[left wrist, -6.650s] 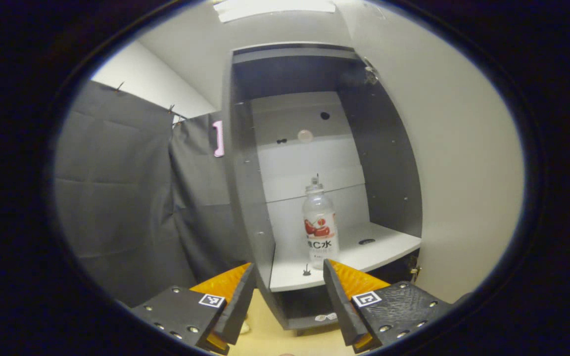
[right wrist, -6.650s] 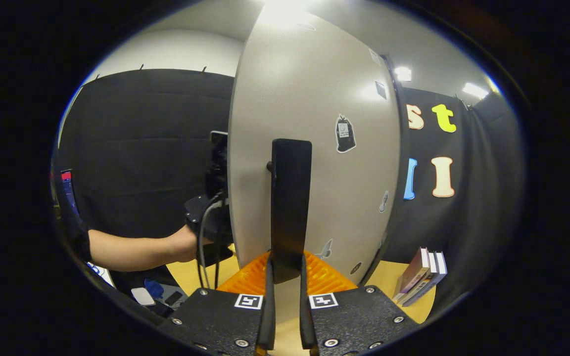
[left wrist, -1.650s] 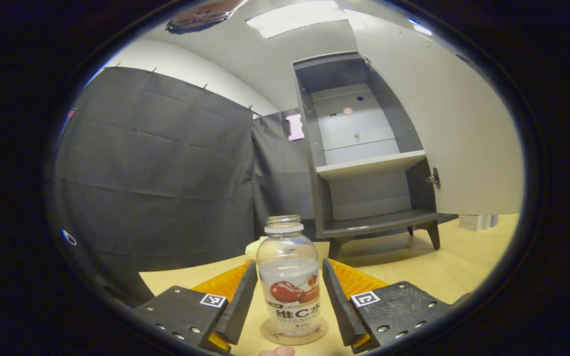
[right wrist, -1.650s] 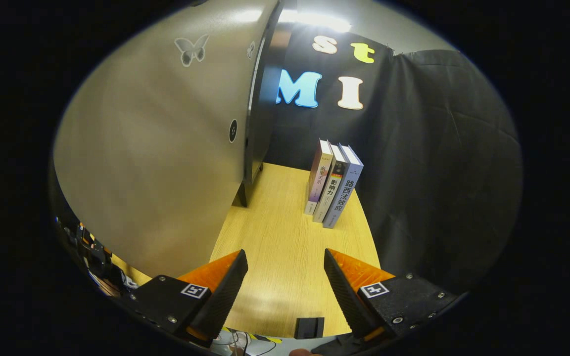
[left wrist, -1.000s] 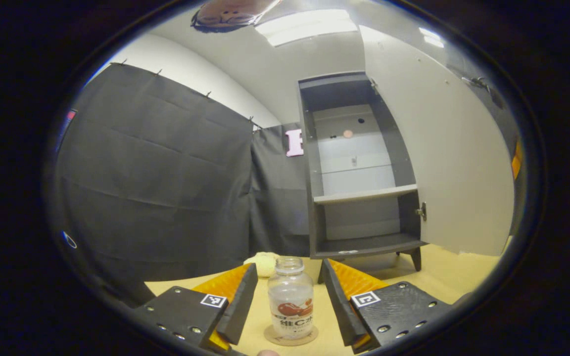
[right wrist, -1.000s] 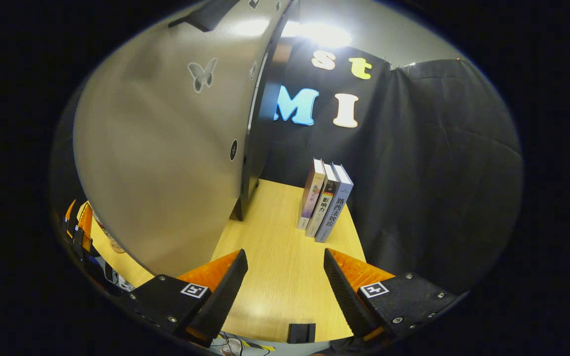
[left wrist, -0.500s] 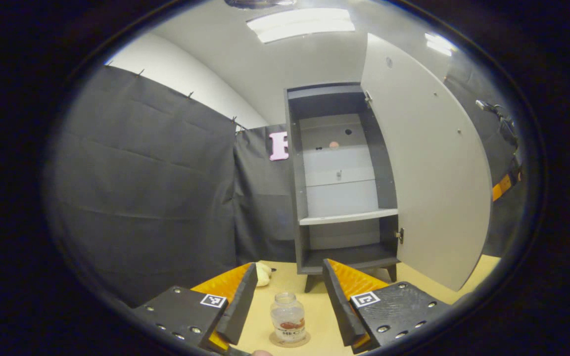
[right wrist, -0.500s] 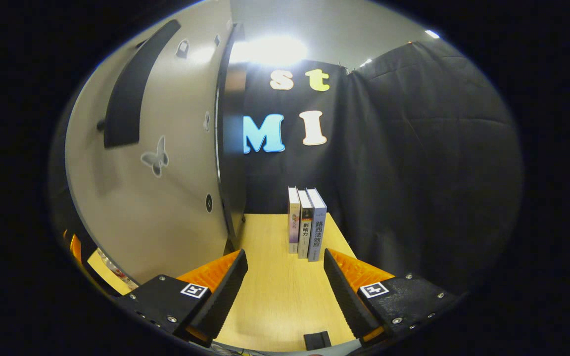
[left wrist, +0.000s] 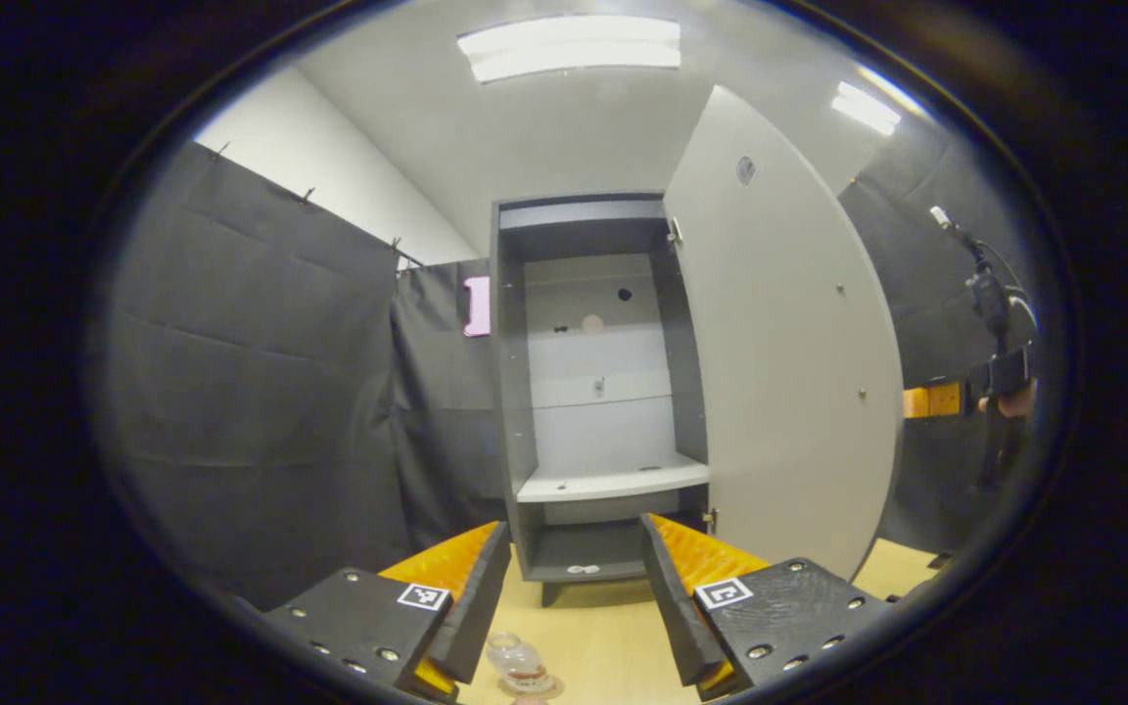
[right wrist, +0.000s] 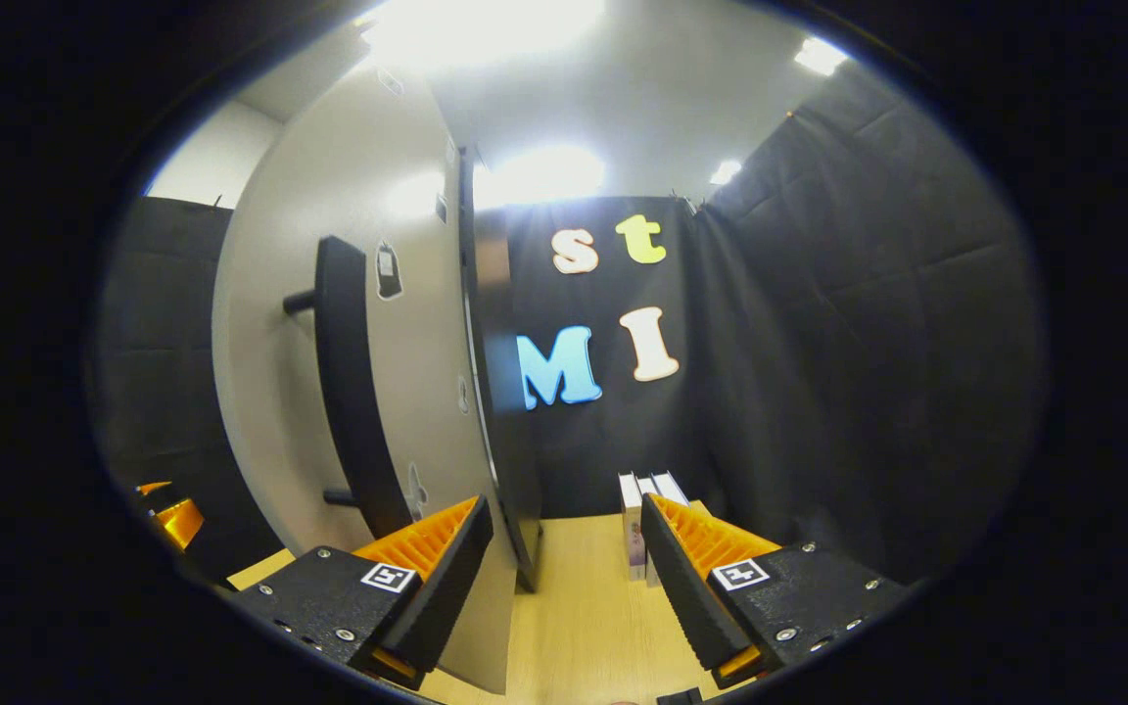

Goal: Open the cabinet door with the right hand, grasp the bottle in the cabinet with the left hand and place it on the coaster, then close the cabinet door with the right hand.

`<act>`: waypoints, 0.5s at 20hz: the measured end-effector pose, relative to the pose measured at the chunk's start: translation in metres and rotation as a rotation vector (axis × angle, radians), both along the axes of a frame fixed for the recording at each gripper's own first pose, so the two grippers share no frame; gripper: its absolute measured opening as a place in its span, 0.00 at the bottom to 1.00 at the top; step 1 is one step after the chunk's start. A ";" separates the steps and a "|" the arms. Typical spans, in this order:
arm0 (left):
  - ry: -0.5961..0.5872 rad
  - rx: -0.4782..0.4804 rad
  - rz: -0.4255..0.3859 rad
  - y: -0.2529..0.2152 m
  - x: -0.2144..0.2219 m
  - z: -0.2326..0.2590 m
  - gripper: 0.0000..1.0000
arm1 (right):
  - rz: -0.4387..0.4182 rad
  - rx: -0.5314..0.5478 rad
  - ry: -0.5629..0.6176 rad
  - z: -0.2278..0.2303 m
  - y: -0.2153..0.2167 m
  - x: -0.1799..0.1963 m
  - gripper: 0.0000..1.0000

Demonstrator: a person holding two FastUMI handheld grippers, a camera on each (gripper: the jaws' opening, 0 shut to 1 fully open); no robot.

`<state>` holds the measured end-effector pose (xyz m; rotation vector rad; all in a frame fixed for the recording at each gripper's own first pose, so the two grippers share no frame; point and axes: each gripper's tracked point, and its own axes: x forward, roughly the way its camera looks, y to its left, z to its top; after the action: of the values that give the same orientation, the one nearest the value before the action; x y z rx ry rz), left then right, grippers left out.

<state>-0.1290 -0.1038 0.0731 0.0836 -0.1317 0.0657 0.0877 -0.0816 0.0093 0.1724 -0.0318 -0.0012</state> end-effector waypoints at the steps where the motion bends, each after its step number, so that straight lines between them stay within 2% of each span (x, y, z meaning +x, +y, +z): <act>1: 0.002 -0.001 -0.001 0.001 0.000 0.008 0.70 | -0.007 -0.014 -0.018 0.005 -0.001 0.002 0.93; 3: 0.002 0.027 0.004 0.002 0.002 0.021 0.81 | -0.016 -0.020 -0.026 0.003 -0.002 0.000 0.92; 4: 0.004 0.047 0.016 0.004 0.003 0.025 0.76 | -0.026 -0.017 -0.025 0.004 -0.001 -0.001 0.92; 7: 0.008 0.063 0.027 0.005 0.005 0.022 0.75 | -0.052 -0.010 -0.013 0.004 0.001 -0.004 0.92; 10: 0.038 0.047 0.035 0.008 0.008 0.022 0.75 | -0.034 0.000 0.007 0.003 0.015 -0.003 0.92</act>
<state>-0.1210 -0.0962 0.0949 0.1339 -0.0943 0.0962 0.0844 -0.0669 0.0122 0.1718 -0.0282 -0.0356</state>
